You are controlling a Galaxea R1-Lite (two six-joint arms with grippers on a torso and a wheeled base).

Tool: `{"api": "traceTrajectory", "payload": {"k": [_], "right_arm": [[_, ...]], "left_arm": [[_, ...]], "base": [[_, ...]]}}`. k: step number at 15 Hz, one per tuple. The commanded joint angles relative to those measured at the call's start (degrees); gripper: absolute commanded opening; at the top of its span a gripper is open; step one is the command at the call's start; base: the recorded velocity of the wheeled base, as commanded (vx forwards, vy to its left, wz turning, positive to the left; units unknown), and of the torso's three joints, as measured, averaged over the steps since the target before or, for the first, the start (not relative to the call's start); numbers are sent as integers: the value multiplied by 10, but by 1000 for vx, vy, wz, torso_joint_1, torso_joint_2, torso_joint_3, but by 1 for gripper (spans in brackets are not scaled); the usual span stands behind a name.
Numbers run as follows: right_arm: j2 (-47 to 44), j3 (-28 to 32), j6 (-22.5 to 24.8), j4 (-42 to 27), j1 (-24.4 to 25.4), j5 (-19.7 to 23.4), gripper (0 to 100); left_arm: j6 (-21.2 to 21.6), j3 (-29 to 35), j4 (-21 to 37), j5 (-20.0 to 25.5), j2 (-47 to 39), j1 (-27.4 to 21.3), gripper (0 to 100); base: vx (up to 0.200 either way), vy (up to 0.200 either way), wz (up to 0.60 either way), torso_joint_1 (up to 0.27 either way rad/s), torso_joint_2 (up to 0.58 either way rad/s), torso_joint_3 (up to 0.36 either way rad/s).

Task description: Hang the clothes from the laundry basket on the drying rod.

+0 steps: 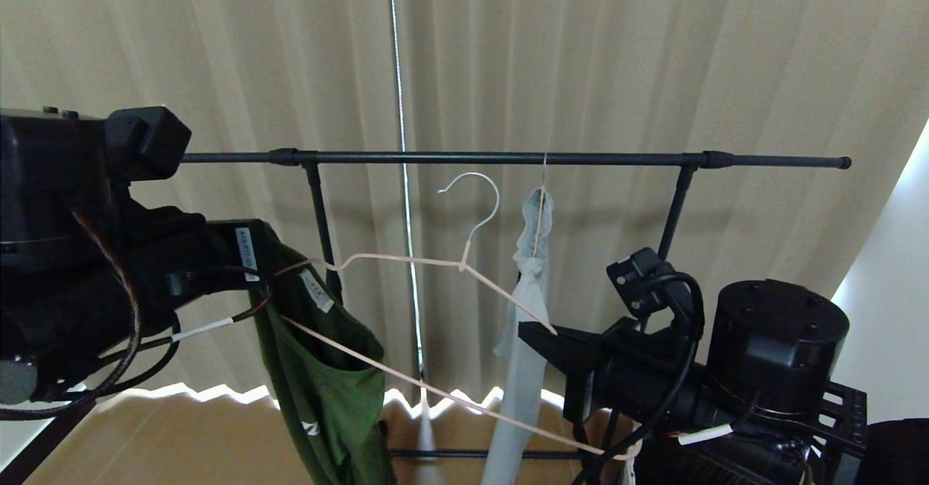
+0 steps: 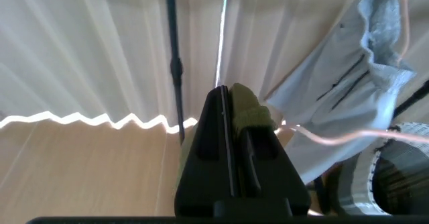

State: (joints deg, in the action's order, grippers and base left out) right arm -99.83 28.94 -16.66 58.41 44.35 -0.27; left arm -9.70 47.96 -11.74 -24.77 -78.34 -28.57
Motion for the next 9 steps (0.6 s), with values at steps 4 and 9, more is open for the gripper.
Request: {"api": "traceTrajectory", "payload": {"k": [4, 9], "right_arm": [[0, 2, 0, 2, 3, 1, 0], [-14, 6, 0, 3, 11, 0, 0]], "left_arm": [[-2, -2, -4, 2, -16, -32, 0], [-27, 1, -21, 6, -27, -95, 0]], "base": [[0, 0, 0, 0, 0, 0], [0, 0, 0, 0, 0, 0]]}}
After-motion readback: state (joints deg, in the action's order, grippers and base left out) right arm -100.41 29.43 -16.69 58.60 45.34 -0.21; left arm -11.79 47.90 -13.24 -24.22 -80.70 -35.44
